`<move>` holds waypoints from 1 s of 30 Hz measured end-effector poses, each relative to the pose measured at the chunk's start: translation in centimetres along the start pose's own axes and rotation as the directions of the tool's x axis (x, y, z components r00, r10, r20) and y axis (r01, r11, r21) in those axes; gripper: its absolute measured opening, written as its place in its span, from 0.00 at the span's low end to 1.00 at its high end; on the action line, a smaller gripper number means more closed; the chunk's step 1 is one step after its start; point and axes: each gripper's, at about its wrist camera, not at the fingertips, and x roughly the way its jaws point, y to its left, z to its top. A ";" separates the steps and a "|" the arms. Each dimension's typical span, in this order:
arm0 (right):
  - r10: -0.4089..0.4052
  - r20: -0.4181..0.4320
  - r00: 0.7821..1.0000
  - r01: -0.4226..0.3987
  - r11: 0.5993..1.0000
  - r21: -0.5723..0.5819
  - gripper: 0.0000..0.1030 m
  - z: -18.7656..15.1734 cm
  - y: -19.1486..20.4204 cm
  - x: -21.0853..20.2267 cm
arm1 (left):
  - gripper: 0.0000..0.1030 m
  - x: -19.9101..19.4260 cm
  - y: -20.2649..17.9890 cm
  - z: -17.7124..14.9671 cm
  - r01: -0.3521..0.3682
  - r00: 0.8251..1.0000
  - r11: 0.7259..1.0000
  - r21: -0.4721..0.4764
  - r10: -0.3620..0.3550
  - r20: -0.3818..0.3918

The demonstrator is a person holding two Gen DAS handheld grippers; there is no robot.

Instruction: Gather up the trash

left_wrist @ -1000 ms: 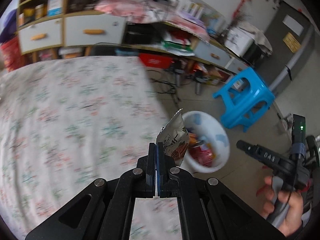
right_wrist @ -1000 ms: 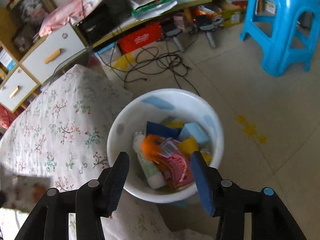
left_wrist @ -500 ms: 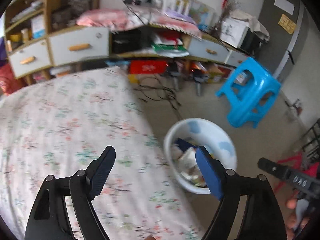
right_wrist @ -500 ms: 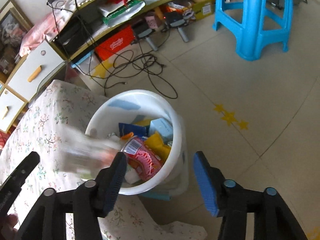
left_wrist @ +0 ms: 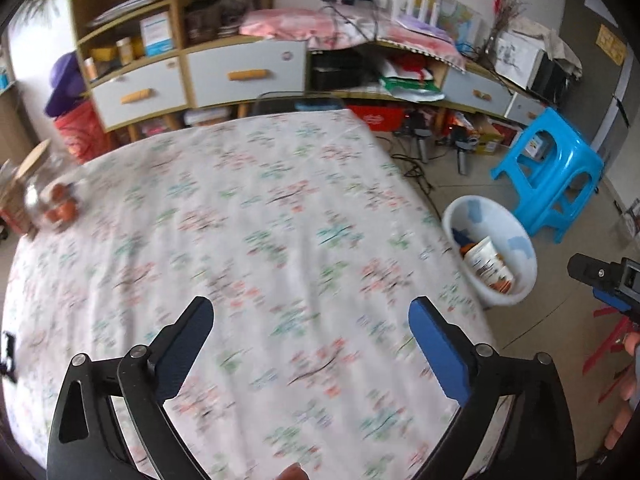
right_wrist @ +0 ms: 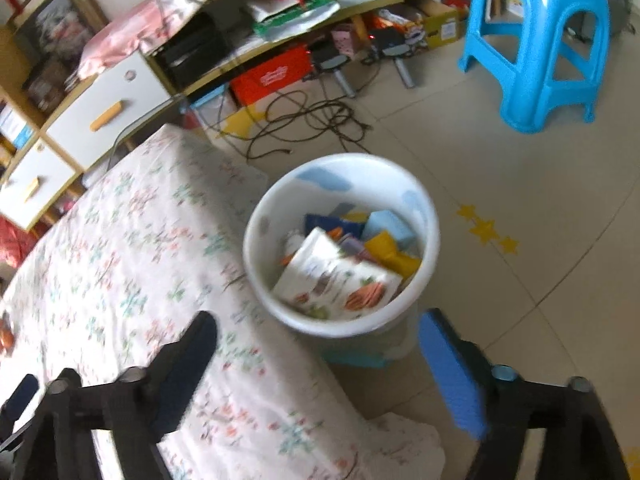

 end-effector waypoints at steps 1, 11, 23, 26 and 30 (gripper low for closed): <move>-0.005 0.003 1.000 0.005 1.000 -0.014 0.88 -0.5 0.7 -0.3 | 0.97 -0.6 0.7 -0.5 -0.008 1.000 1.000 -0.007 0.008 -0.004; 0.011 0.026 1.000 -0.006 0.983 -0.186 0.89 -6.8 7.1 -3.1 | 0.97 -3.8 5.6 -4.4 0.023 0.999 0.995 -0.093 -0.026 -0.025; 0.040 0.097 0.994 -0.012 0.961 -0.276 0.89 -11.1 9.7 -4.5 | 0.97 -5.9 7.9 -5.9 0.014 0.999 0.992 -0.124 -0.009 0.039; 0.028 0.119 0.992 0.008 0.956 -0.293 0.89 -11.5 10.0 -4.7 | 0.97 -6.3 7.9 -6.3 0.007 0.999 0.993 -0.117 -0.001 0.053; 0.031 0.128 0.991 0.005 0.962 -0.273 0.89 -11.4 9.8 -4.8 | 0.97 -6.5 7.8 -6.7 0.007 0.999 0.994 -0.106 -0.002 0.052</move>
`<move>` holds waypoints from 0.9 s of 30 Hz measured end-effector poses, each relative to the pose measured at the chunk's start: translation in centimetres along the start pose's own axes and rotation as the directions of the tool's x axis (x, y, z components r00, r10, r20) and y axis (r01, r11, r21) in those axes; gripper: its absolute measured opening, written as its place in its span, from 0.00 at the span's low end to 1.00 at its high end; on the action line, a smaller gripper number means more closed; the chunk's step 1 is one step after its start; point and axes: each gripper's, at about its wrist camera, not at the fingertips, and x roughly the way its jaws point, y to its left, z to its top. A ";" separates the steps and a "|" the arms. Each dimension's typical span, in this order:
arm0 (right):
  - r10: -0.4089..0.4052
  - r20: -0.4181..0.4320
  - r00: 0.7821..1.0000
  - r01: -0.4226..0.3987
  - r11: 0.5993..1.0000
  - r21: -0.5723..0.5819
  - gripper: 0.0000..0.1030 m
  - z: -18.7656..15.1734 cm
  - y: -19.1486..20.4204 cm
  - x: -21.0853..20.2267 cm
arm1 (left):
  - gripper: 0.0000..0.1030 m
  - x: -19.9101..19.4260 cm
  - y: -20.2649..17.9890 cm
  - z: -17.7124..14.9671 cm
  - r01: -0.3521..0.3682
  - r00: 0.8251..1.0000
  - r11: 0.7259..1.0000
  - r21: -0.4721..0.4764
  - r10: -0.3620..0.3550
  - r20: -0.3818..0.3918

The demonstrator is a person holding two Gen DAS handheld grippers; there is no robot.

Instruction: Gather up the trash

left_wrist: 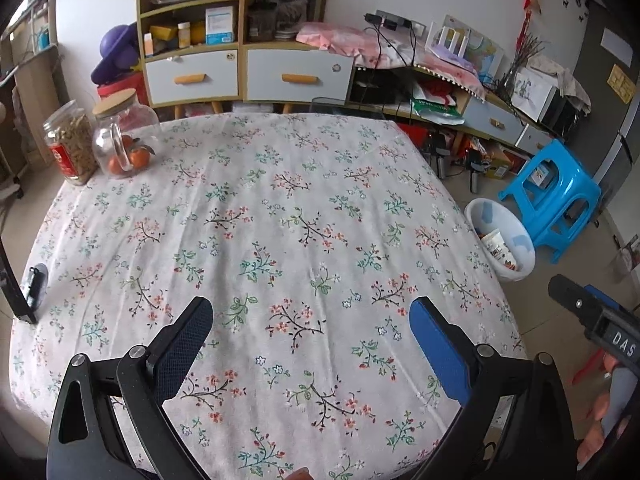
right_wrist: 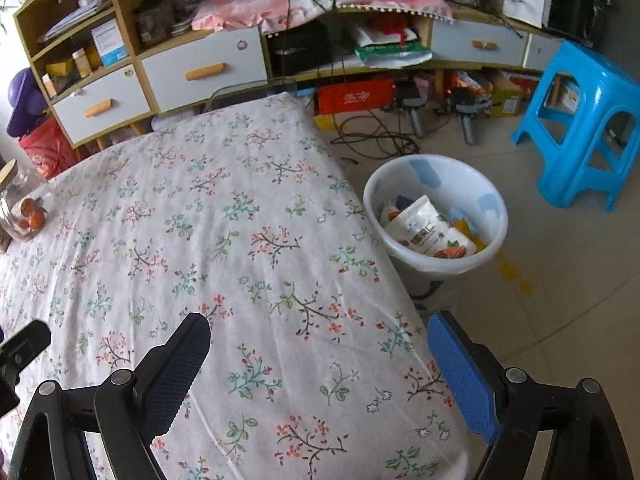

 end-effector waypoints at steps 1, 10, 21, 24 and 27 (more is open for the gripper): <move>-0.002 0.001 1.000 0.002 1.000 0.009 0.89 0.0 -0.1 0.0 | 0.97 -0.1 -0.1 -0.1 0.003 1.000 1.000 0.002 -0.003 0.000; -0.020 0.018 1.000 0.020 1.000 0.002 0.89 -0.2 -0.1 -0.4 | 0.97 -1.2 -1.1 -0.3 -0.003 0.999 0.999 0.035 0.001 0.048; -0.021 0.015 1.000 0.020 1.000 0.010 0.89 -0.3 -0.4 -0.4 | 0.97 -1.5 -1.6 -0.6 -0.002 0.998 0.998 0.058 -0.001 0.058; -0.021 0.015 1.000 0.021 1.000 0.010 0.89 -0.3 -0.4 -0.4 | 0.97 -1.5 -1.6 -0.6 -0.003 0.998 0.998 0.058 0.000 0.058; -0.022 0.013 1.000 0.022 1.000 0.008 0.89 -0.3 -0.2 -0.3 | 0.97 -1.5 -1.6 -0.6 -0.002 0.998 0.998 0.058 -0.002 0.057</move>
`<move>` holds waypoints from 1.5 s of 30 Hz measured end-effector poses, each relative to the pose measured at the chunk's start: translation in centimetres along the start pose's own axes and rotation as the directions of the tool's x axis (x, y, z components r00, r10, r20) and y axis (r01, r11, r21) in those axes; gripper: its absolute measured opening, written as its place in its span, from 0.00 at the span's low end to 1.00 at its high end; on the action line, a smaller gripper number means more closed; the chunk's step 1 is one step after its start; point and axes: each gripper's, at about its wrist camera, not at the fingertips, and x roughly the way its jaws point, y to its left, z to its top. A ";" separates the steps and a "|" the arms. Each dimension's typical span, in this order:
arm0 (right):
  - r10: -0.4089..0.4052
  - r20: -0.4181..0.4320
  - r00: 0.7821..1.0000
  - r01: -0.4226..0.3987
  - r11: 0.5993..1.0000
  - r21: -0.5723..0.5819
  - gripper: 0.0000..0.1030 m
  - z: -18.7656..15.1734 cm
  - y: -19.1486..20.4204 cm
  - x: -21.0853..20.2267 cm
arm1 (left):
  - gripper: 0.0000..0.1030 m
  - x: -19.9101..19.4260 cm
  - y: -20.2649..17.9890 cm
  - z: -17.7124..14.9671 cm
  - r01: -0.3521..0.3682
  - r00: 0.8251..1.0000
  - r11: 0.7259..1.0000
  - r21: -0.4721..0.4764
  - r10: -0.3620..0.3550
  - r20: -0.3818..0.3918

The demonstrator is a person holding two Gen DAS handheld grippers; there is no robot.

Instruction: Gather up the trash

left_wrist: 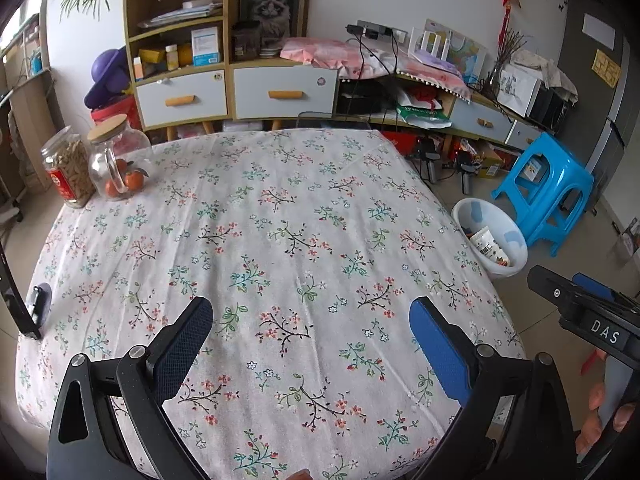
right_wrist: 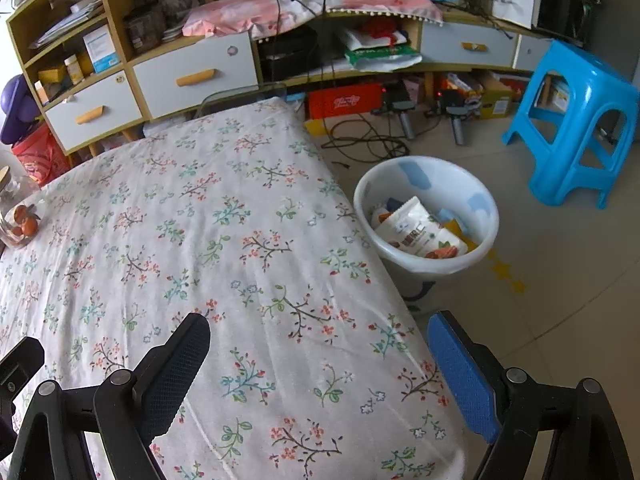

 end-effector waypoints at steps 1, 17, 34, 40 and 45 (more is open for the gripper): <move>0.000 -0.001 1.000 0.000 1.000 0.001 0.89 0.0 0.0 0.0 | 0.97 0.0 0.0 0.0 0.001 1.000 1.000 0.001 -0.001 0.000; -0.003 0.001 1.000 0.003 1.000 0.005 0.89 -0.1 0.0 0.1 | 0.97 0.0 -0.3 -0.1 0.003 1.000 1.000 0.007 -0.003 -0.003; -0.003 0.000 1.000 0.003 1.000 0.010 0.89 -0.1 -0.2 0.1 | 0.97 0.0 -0.5 -0.2 0.003 1.000 1.000 0.010 -0.003 -0.004; -0.003 -0.001 1.000 0.003 1.000 0.010 0.89 -0.1 -0.2 0.1 | 0.97 0.0 -0.5 -0.2 0.003 1.000 1.000 0.011 -0.003 -0.004; -0.003 -0.001 1.000 0.004 1.000 0.010 0.89 -0.1 -0.2 0.1 | 0.97 0.0 -0.5 -0.2 0.003 1.000 1.000 0.012 -0.003 -0.003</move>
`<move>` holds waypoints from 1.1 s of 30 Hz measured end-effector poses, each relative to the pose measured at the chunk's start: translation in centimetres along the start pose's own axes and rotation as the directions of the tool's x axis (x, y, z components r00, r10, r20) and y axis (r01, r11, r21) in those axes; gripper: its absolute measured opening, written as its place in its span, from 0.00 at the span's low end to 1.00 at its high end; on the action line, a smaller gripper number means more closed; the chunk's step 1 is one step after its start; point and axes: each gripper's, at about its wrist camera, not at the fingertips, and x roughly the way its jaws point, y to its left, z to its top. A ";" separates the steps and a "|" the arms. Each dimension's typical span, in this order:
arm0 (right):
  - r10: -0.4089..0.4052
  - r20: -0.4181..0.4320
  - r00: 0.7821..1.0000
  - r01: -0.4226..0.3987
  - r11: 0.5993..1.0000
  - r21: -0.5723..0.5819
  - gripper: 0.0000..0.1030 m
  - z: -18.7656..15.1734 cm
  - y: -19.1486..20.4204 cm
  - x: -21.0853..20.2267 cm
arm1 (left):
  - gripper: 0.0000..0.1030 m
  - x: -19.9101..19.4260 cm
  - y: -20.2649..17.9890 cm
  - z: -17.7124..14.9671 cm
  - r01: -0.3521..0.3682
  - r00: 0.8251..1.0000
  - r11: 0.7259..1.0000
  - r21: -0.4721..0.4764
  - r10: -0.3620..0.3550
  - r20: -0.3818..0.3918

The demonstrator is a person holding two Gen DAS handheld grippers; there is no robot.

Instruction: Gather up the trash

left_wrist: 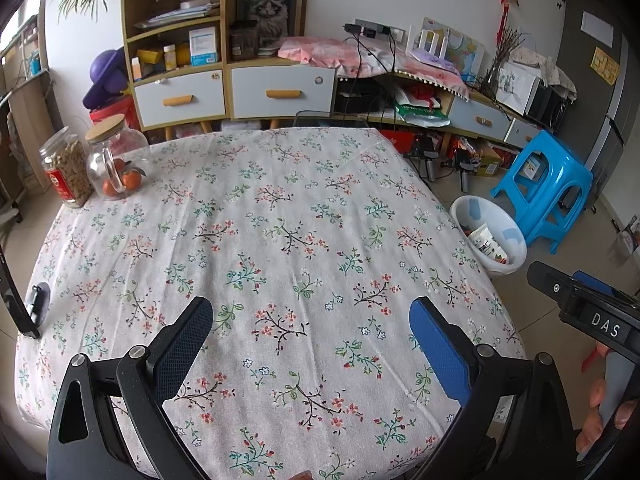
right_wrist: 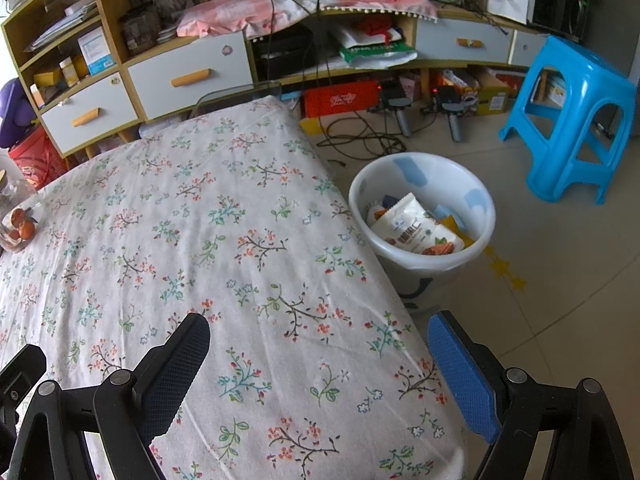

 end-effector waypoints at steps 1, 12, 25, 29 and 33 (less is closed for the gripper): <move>0.000 0.000 1.000 0.000 1.000 0.000 0.89 0.0 0.0 0.0 | 0.97 0.0 0.0 0.0 0.000 1.000 1.000 0.000 0.000 -0.001; 0.000 -0.001 1.000 0.000 1.000 0.001 0.89 0.0 -0.1 0.0 | 0.97 -0.1 -0.1 0.0 0.001 1.000 1.000 -0.002 -0.001 -0.001; 0.001 0.001 1.000 -0.001 1.000 0.003 0.89 0.1 -0.1 0.0 | 0.97 -0.2 -0.2 -0.1 -0.002 1.000 1.000 -0.003 0.002 0.001; 0.000 0.001 1.000 0.000 1.000 0.006 0.89 -0.1 -0.1 0.1 | 0.97 -0.2 -0.2 -0.1 -0.002 1.000 1.000 -0.003 0.002 0.000; -0.002 0.002 1.000 0.002 1.000 0.002 0.89 -0.1 -0.1 0.1 | 0.97 -0.2 -0.2 -0.1 -0.003 1.000 1.000 -0.004 0.003 -0.002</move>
